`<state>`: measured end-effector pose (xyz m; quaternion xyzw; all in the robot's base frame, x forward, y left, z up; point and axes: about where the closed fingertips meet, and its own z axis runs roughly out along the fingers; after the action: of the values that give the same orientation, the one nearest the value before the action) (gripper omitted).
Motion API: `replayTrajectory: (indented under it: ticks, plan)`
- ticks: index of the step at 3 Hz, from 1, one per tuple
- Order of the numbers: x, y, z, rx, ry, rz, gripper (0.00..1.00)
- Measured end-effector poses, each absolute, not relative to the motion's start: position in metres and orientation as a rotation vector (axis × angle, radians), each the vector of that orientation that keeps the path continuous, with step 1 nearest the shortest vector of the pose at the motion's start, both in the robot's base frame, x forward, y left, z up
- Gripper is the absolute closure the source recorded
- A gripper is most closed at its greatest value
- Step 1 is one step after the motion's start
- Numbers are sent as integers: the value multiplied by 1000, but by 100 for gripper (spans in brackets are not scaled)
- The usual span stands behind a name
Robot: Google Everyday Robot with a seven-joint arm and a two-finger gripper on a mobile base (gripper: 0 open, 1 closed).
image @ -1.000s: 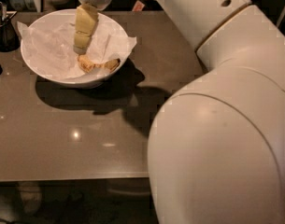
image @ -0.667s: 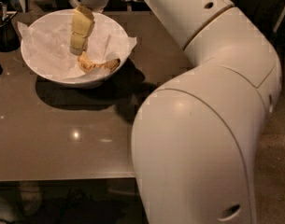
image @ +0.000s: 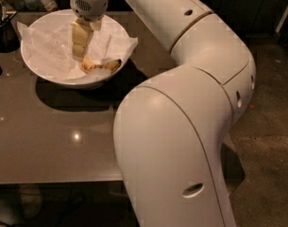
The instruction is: Pick banana from white bowl
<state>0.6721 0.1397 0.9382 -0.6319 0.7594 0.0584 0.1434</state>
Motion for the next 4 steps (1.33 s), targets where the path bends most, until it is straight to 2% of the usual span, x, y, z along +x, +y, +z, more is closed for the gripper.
replayTrajectory:
  ticks: [1,2,4]
  plan:
    - [674,143,922,-1831,2223,169,32]
    - [675,145,908,-1842,2248,164,35]
    - [683,137,879,-1849,2307,146,34]
